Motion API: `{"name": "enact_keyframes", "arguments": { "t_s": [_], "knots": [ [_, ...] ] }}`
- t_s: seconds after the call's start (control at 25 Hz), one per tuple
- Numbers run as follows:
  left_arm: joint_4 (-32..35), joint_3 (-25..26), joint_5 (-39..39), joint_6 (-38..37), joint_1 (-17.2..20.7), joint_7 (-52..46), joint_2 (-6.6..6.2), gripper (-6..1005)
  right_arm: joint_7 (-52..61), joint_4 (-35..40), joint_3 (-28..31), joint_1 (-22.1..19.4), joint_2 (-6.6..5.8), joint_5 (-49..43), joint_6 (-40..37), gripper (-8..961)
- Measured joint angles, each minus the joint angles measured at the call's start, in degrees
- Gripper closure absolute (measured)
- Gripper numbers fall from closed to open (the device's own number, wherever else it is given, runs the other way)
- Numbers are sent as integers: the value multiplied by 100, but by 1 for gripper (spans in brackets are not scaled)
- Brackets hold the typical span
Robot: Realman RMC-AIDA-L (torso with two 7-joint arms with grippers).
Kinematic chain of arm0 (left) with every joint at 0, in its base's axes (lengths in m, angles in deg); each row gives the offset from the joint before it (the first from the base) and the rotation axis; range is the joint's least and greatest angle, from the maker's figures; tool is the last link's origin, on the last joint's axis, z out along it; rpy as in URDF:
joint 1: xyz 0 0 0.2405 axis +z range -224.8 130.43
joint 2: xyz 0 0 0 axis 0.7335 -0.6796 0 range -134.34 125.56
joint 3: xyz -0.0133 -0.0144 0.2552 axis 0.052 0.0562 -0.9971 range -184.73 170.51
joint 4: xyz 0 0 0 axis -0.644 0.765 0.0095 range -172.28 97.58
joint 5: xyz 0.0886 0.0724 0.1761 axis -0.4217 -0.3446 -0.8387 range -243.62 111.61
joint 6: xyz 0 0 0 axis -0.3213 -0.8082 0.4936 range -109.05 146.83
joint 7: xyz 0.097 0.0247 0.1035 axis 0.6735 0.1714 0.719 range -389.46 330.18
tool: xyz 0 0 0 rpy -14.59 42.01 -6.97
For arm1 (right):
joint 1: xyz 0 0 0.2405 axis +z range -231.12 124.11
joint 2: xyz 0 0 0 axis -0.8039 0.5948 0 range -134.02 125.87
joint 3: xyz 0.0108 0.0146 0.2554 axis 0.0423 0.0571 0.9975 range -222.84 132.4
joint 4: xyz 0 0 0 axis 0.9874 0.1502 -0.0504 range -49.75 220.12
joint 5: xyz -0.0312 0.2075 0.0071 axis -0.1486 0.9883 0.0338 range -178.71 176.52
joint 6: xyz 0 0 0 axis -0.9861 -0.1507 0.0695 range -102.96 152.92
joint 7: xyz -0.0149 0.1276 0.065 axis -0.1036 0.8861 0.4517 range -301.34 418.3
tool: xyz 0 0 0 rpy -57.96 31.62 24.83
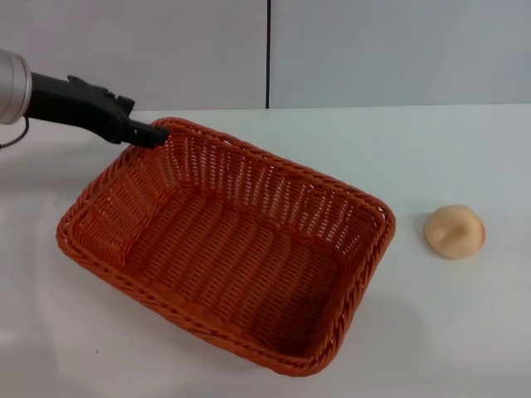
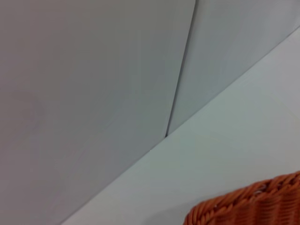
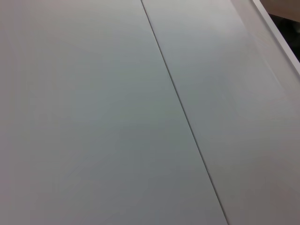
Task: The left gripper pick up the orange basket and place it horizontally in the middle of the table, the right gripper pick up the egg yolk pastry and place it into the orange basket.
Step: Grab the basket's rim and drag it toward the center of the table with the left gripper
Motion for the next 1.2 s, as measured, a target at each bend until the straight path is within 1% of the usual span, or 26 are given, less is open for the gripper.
{"name": "enact_keyframes", "arguments": {
  "t_s": [0.2, 0.48, 0.68, 0.96, 1.2],
  "knots": [
    [-273, -54, -52, 53, -15, 24, 3, 224, 0, -6, -3, 21, 0, 0, 0, 136],
    [-693, -198, -204, 397, -29, 5, 3, 225, 0, -31, -22, 49, 1, -15, 141, 137],
    [-725, -368, -213, 463, -1, -42, 11, 227, 2, -35, -21, 52, 6, -17, 147, 138],
    [-712, -448, -214, 462, 49, -183, 21, 236, 31, -35, -19, 53, 9, -17, 147, 139],
    [-680, -511, -200, 500, 140, -219, 27, 396, 33, -35, -19, 53, 9, -17, 147, 140]
  ]
}}
